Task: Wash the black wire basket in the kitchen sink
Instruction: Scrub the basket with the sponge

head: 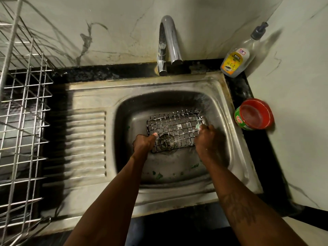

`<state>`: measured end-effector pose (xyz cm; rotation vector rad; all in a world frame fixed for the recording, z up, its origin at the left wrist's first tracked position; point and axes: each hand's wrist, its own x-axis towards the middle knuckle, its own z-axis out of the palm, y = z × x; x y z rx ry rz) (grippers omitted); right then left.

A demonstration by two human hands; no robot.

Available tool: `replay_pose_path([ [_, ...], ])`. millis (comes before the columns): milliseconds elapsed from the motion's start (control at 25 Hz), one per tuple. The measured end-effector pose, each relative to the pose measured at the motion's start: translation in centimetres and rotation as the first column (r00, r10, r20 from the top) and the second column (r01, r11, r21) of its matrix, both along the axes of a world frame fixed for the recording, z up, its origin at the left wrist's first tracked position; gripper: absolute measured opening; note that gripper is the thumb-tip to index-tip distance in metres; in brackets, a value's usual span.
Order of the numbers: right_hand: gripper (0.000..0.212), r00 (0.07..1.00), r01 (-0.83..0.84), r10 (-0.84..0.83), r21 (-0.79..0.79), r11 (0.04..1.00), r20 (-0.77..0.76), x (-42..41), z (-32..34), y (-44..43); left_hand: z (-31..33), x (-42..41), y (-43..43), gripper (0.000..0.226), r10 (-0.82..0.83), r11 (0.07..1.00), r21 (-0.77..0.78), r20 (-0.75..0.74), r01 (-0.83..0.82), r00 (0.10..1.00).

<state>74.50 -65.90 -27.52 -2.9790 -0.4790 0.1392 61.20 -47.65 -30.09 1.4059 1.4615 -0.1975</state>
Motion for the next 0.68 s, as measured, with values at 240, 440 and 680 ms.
replay_pose_path([
  [240, 0.022, 0.922, -0.327, 0.355, 0.178, 0.928, -0.157, -6.2, -0.3, 3.4, 1.2, 0.3, -0.2, 0.046, -0.032, 0.999, 0.036, -0.061, 0.035, 0.998],
  [440, 0.015, 0.905, -0.213, 0.33, 0.384, 0.898, -0.268, -5.4, 1.7, 5.6, 3.8, 0.2, 0.0, 0.039, -0.221, 0.96, 0.16, -0.079, 0.231, 0.972],
  [680, 0.006, 0.995, -0.094, 0.102, 0.562, 0.822, 0.017, -1.7, 6.7, 1.1, 10.6, 4.3, -2.6, 0.022, -0.262, 0.897, 0.383, 0.054, 0.223, 0.964],
])
